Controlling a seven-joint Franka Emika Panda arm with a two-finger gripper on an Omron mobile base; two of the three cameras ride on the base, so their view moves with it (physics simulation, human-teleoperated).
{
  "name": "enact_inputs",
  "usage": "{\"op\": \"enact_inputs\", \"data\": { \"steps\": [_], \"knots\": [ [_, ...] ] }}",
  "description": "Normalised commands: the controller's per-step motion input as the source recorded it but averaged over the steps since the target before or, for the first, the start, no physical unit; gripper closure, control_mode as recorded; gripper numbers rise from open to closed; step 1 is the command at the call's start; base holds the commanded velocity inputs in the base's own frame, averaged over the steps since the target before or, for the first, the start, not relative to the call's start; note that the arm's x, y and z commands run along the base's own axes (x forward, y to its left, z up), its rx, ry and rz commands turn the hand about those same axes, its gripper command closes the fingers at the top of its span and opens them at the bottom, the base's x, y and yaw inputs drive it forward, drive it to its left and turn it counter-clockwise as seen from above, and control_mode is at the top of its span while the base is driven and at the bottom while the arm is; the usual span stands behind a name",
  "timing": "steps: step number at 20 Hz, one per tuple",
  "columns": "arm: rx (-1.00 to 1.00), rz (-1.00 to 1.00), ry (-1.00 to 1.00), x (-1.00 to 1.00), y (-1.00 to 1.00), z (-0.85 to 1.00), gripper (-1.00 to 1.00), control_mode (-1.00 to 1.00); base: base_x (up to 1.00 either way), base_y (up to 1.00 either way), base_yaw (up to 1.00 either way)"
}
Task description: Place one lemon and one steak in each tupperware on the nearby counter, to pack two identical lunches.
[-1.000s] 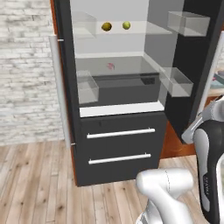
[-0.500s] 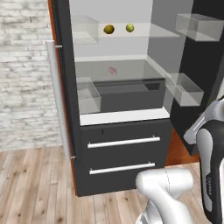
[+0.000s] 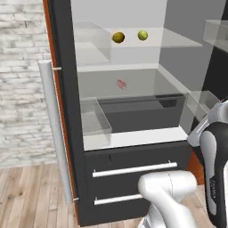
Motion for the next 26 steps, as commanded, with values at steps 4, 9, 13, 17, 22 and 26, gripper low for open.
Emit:
{"op": "enact_inputs", "data": {
  "steps": [4,9,13,17,22,26],
  "knots": [
    [0.00,0.00,0.00,0.00,0.00,0.00,-1.00,1.00,0.77,0.25,-0.02],
    [0.00,0.00,0.00,0.00,0.00,0.00,-1.00,1.00,0.69,0.22,-0.02],
    [0.00,-0.01,0.00,0.06,0.03,0.00,-1.00,-1.00,0.37,0.13,-0.02],
    [0.00,-0.03,0.00,0.03,0.08,0.00,-1.00,-1.00,0.00,0.00,0.00],
    [0.00,-0.11,0.00,-0.12,0.12,0.06,-1.00,-1.00,0.00,0.00,0.00],
    [0.11,-0.28,0.00,-0.13,0.17,0.26,-1.00,-1.00,0.00,0.00,0.00]
  ]
}}
